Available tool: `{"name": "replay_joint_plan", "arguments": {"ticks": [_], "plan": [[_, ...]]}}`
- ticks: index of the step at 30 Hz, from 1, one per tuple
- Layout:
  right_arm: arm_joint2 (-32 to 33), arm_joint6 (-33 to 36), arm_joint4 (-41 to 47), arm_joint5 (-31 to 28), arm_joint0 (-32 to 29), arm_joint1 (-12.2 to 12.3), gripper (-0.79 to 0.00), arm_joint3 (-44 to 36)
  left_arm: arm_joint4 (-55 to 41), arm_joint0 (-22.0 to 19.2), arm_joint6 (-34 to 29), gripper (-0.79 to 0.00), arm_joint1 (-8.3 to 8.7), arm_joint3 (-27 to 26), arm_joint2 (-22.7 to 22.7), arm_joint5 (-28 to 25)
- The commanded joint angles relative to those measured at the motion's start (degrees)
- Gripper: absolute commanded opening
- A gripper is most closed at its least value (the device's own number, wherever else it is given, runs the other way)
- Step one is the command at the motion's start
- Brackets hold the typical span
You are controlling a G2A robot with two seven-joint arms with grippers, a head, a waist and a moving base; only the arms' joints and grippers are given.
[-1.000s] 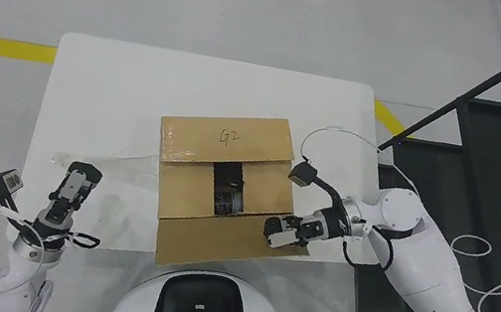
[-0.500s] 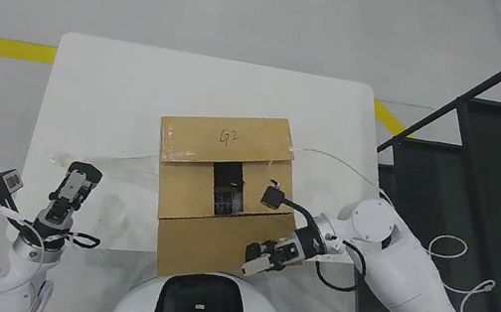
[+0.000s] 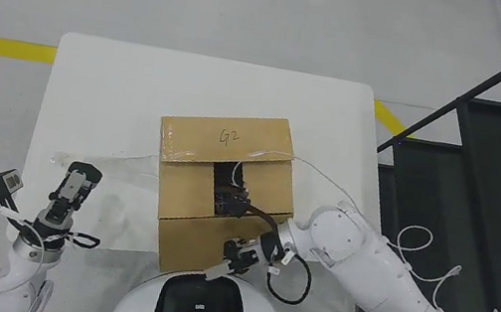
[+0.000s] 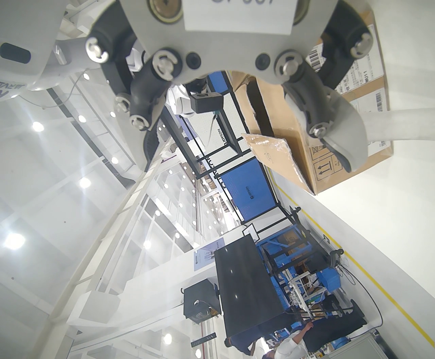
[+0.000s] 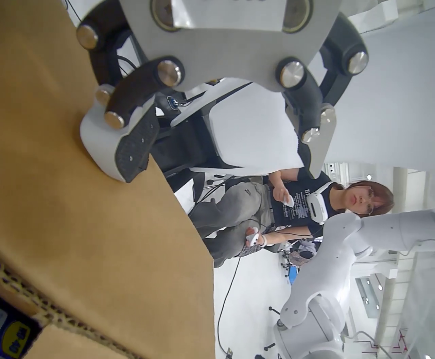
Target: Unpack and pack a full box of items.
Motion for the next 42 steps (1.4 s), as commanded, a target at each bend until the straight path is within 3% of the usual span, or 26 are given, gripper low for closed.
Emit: {"name": "replay_joint_plan", "arguments": {"ticks": [1,17,29,36,42], "plan": [[-0.51,-1.60,-1.66,-0.10,-0.05,-0.16,0.000,-0.42,0.00,0.00,0.00,0.000,0.00,0.00,0.00,0.00],[-7.17,-9.43,-10.93,2.72,3.20,-2.94,0.000,0.68,0.00,0.00,0.00,0.000,0.00,0.00,0.00,0.00],[-9.19,-14.57,-12.77,3.04,5.24,-4.86,0.000,3.40,0.00,0.00,0.00,0.000,0.00,0.00,0.00,0.00],[-9.26,-12.41,-11.24,2.29,5.34,-5.17,0.000,3.32,0.00,0.00,0.00,0.000,0.00,0.00,0.00,0.00],[-5.33,-6.46,-3.97,-0.50,2.94,-3.69,0.000,-0.35,0.00,0.00,0.00,0.000,0.00,0.00,0.00,0.00]]}}
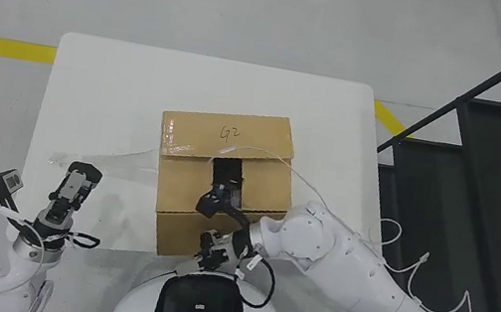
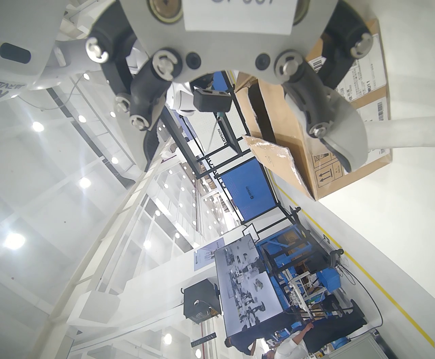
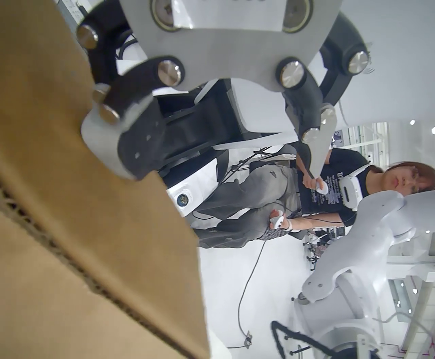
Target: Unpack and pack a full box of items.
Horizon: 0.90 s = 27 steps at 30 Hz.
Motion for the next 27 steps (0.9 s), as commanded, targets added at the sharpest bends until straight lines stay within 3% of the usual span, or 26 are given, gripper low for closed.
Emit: {"name": "replay_joint_plan", "arguments": {"ticks": [1,16,25,27], "plan": [[2.07,2.33,3.31,-1.12,-1.07,0.72,0.000,-1.06,0.00,0.00,0.00,0.000,0.00,0.00,0.00,0.00],[27.93,6.31,21.50,-7.00,-15.58,7.12,0.000,-4.40,0.00,0.00,0.00,0.000,0.00,0.00,0.00,0.00],[39.71,7.76,33.44,-7.39,-23.58,8.93,0.000,-1.33,-0.02,-0.06,-0.08,0.000,-0.01,-0.18,0.07,0.15],[41.47,8.16,36.16,-8.31,-24.77,9.07,0.000,-0.30,-0.81,0.02,-1.83,0.000,0.01,-2.22,0.84,-0.04]]}}
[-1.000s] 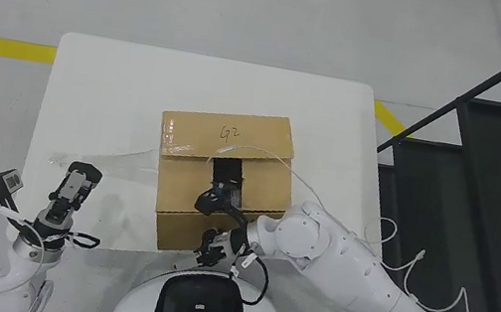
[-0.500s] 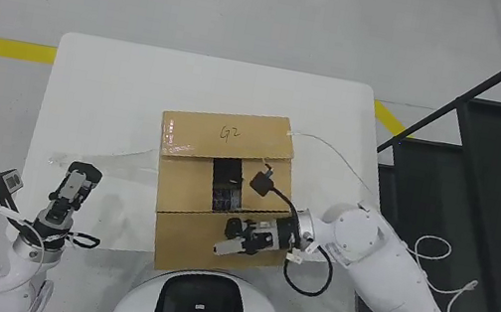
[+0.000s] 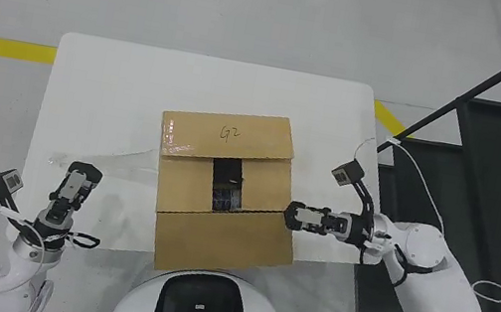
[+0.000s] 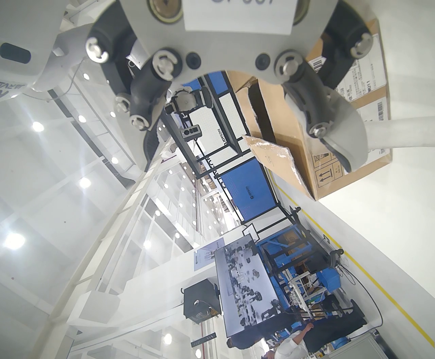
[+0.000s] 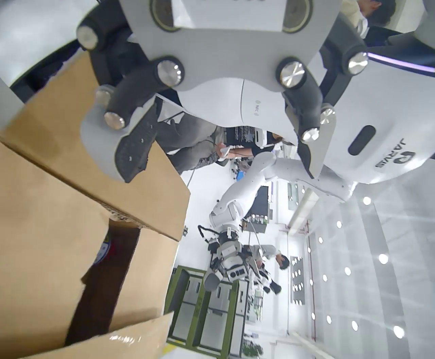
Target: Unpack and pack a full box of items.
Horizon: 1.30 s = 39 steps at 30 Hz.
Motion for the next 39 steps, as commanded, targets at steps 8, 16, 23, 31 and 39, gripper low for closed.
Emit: {"name": "replay_joint_plan", "arguments": {"ticks": [8,16,23,31,39], "plan": [[1.69,1.39,3.04,-1.06,-1.21,0.14,0.000,1.14,-6.27,0.22,-16.73,0.000,1.26,-5.05,1.12,-4.83],[1.69,1.39,3.04,-1.06,-1.21,0.14,0.000,1.14,-11.49,-5.11,-26.65,0.000,2.16,-5.25,3.18,-1.40],[1.69,1.39,3.04,-1.06,-1.21,0.14,0.000,1.14,-14.16,-10.40,-38.13,0.000,3.17,-3.58,4.26,-0.74],[1.69,1.39,3.04,-1.06,-1.21,0.14,0.000,1.14,-16.71,-12.45,-42.49,0.000,3.69,-2.53,4.13,1.58],[1.69,1.39,3.04,-1.06,-1.21,0.14,0.000,1.14,-16.71,-12.45,-42.49,0.000,3.69,-2.53,4.13,1.58]]}}
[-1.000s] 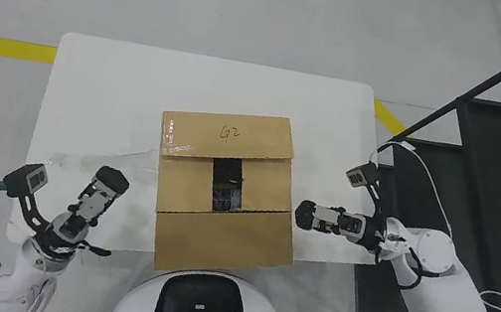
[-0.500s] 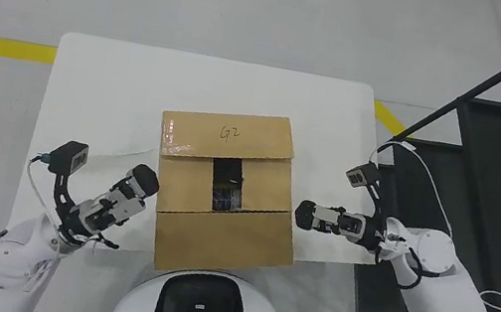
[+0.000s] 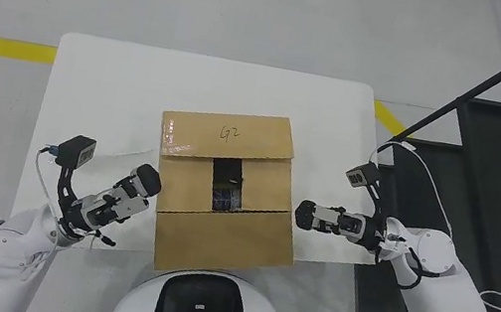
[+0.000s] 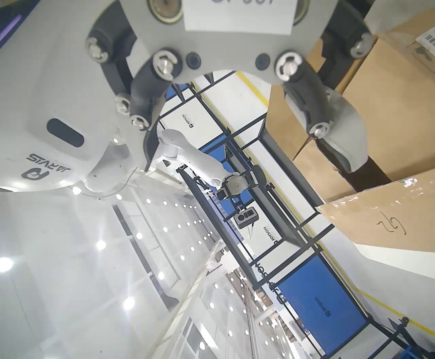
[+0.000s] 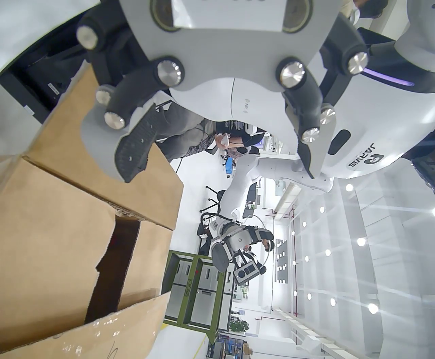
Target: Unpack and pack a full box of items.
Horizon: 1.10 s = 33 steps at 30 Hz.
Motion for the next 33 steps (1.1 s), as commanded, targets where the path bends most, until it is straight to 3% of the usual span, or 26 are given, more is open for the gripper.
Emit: {"name": "replay_joint_plan", "arguments": {"ticks": [1,6,8,14,19,23,33], "plan": [[0.00,0.00,0.00,0.00,0.00,0.00,0.000,0.00,0.00,0.00,0.00,0.000,0.00,0.00,0.00,0.00],[0.00,0.00,0.00,0.00,0.00,0.00,0.000,0.00,0.12,-0.04,0.12,0.000,0.00,0.09,0.04,0.46],[0.00,0.00,0.00,0.00,0.00,0.00,0.000,0.00,1.54,-1.13,0.28,0.000,0.05,0.37,0.28,3.44],[0.00,0.00,0.00,0.00,0.00,0.00,0.000,0.00,7.04,-8.85,0.10,0.000,-0.17,5.01,4.37,12.71],[0.00,0.00,0.00,0.00,0.00,0.00,0.000,0.00,3.73,-14.91,-5.20,0.000,-0.63,11.51,9.92,16.81],[0.00,0.00,0.00,0.00,0.00,0.00,0.000,0.00,-0.66,-17.59,-7.39,0.000,-1.08,16.44,12.79,15.98],[0.00,0.00,0.00,0.00,0.00,0.00,0.000,0.00,-0.96,-20.22,1.93,0.000,-2.07,22.77,14.70,12.29]]}}
